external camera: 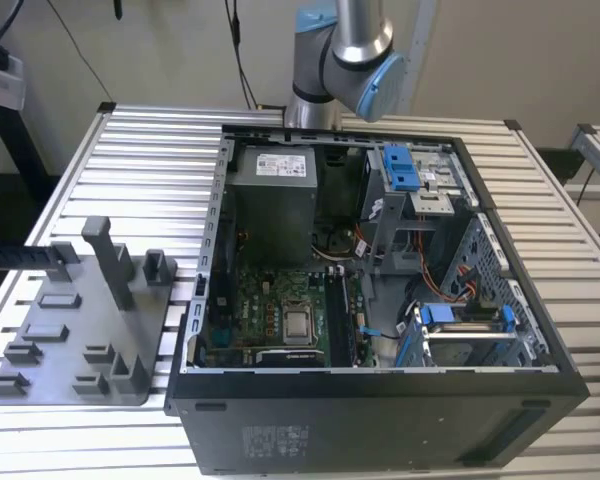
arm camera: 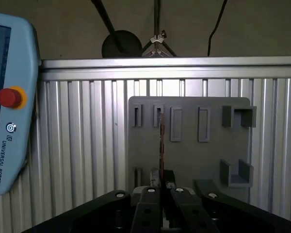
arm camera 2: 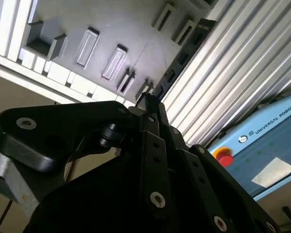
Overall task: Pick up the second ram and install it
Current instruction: 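Pick up the second ram and move it above second insertion slot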
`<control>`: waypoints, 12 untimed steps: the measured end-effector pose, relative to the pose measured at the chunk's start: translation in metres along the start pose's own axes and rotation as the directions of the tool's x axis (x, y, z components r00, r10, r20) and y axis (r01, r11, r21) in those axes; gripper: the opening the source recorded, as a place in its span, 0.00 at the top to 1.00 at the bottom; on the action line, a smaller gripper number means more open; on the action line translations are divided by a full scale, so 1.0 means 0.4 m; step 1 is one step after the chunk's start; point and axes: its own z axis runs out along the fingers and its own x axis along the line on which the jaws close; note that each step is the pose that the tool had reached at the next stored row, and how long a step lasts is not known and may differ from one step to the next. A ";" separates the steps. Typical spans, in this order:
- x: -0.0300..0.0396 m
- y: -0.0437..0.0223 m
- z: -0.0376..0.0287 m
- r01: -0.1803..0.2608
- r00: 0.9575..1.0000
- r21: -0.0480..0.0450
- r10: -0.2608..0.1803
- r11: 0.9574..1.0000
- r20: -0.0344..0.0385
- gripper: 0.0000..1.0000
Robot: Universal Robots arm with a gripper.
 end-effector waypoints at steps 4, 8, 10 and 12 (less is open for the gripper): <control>0.001 0.000 -0.016 0.000 1.000 0.000 0.000 1.000 0.000 0.86; 0.001 0.000 -0.028 -0.001 1.000 0.000 0.001 1.000 0.000 0.86; 0.001 0.000 -0.034 -0.001 1.000 0.000 0.001 1.000 0.000 0.86; 0.001 0.001 -0.041 -0.001 1.000 0.000 0.001 1.000 0.000 0.86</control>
